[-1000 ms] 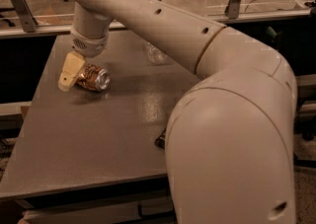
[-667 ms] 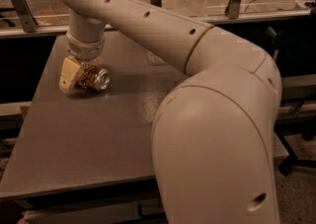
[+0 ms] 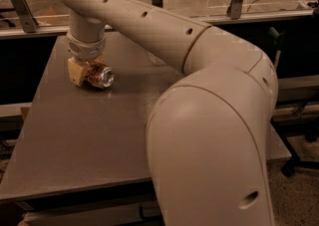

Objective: Place orange can upright

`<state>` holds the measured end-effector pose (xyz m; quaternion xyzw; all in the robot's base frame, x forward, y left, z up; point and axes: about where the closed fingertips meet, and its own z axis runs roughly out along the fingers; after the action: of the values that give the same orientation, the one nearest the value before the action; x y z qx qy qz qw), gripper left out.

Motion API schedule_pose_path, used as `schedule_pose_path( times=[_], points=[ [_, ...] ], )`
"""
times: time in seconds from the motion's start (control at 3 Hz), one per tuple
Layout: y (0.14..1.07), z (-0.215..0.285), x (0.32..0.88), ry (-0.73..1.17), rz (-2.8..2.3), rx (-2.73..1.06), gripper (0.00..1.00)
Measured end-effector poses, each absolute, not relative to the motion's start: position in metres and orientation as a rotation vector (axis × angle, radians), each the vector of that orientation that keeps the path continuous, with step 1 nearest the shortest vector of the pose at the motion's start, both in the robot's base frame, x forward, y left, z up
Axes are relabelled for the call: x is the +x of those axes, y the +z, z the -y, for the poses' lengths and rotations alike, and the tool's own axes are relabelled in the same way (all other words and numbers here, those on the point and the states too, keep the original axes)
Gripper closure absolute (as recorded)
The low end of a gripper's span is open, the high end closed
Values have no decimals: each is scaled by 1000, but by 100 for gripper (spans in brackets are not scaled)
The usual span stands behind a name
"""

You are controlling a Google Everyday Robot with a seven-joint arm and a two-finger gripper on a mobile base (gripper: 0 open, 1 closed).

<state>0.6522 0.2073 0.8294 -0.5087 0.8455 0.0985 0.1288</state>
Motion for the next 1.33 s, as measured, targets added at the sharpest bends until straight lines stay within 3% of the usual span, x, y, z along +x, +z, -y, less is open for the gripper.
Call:
schedule_pose_path(
  times=[0.33,0.67,1.33],
  points=[
    [832,-207,652,286,-2458,-1479,88],
    [865,-200,652,289,-2362,-1436,100],
    [966,-164,639,330,-1968,-1330,100]
  ],
)
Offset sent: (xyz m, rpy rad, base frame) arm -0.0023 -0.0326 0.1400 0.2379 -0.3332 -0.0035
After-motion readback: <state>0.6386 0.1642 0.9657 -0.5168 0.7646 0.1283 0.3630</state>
